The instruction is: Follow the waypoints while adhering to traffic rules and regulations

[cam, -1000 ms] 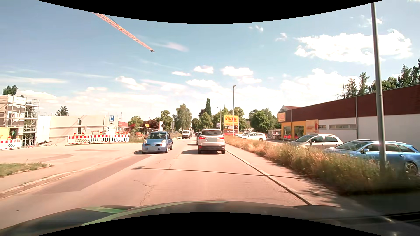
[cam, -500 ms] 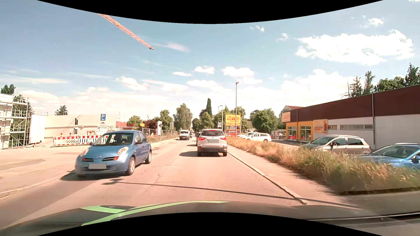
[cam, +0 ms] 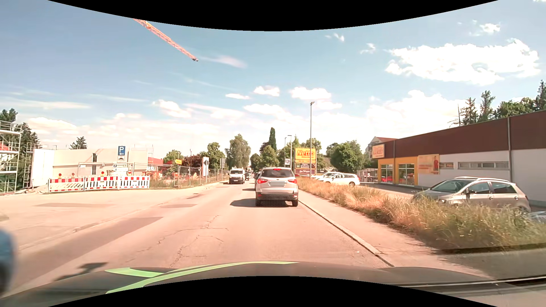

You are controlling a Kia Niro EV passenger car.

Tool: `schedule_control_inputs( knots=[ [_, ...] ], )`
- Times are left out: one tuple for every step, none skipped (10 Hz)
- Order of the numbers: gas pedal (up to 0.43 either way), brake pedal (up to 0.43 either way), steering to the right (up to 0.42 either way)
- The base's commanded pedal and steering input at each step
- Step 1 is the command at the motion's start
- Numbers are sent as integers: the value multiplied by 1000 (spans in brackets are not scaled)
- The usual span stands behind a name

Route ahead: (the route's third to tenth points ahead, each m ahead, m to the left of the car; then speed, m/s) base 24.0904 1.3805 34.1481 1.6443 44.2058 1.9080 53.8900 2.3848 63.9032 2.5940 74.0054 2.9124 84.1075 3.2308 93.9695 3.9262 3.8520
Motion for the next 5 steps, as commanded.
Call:
schedule_control_inputs(
  knots=[
    [0,0,-9],
    [0,0,-9],
    [0,0,-11],
    [0,0,-11],
    [0,0,-12]
  ],
)
